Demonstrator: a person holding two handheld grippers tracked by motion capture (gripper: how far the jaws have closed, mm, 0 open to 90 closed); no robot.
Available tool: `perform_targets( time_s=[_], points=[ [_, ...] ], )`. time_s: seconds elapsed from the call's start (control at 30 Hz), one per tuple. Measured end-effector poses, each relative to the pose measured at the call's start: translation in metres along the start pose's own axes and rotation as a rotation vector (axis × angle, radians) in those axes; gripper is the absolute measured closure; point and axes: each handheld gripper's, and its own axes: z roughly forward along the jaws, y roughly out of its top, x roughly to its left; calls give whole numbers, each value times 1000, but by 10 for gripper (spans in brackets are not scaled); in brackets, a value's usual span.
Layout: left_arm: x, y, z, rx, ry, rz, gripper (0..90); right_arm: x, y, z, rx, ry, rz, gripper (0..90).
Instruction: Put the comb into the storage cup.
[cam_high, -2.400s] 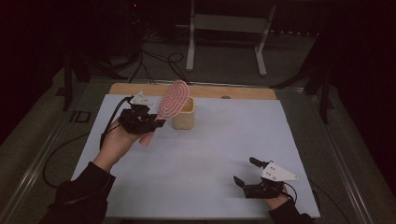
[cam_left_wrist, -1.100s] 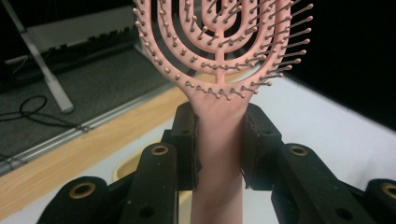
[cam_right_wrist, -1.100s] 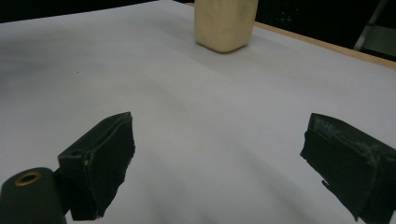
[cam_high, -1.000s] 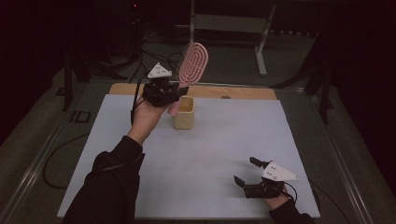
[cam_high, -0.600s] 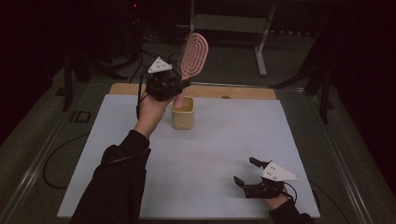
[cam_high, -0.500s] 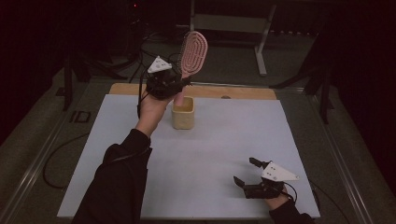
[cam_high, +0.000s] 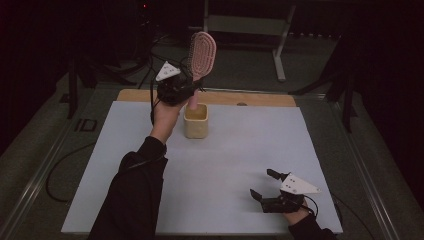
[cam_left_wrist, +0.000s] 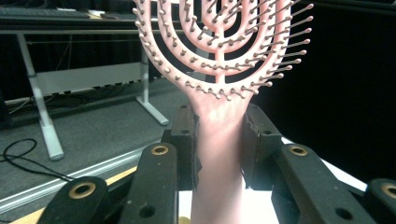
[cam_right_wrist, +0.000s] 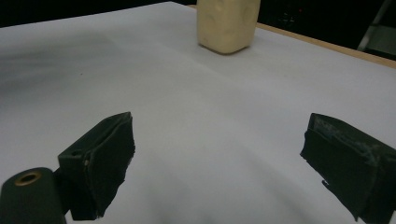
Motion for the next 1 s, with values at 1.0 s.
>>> perform_targets(
  time_s=[1.0],
  points=[
    [14,-62,24,-65,21,9,701,1,-1,2,6,16,6,90]
  ],
)
